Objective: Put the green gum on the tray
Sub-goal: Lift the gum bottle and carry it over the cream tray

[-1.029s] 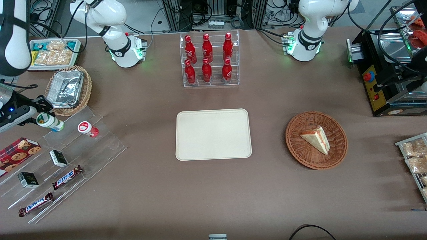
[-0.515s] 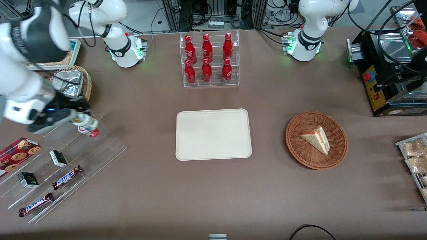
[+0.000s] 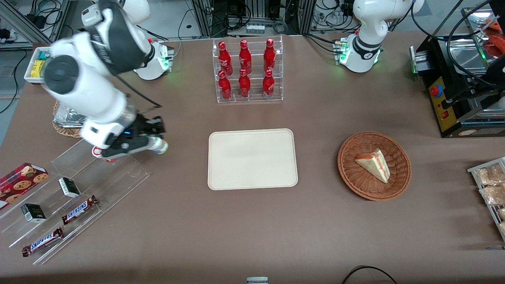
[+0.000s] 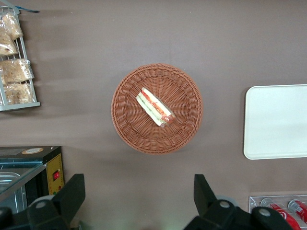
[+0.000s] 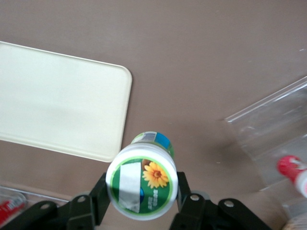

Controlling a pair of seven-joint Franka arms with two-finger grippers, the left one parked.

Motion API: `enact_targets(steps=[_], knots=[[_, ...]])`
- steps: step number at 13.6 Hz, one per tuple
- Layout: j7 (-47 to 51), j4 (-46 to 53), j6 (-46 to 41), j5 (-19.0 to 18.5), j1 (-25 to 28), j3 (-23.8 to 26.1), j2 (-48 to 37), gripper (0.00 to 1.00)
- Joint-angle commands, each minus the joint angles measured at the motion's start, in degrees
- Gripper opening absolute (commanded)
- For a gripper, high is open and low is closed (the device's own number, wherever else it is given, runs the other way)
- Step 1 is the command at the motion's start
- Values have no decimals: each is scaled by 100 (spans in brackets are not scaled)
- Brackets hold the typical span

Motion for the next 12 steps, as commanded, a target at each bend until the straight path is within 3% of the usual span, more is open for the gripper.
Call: enact_targets(steps=[1, 4, 12], knots=[[858, 624, 131, 92, 453, -70, 694, 0], [2079, 642, 930, 83, 1016, -70, 1169, 0], [3006, 633, 2504, 109, 1825, -70, 2364, 0]])
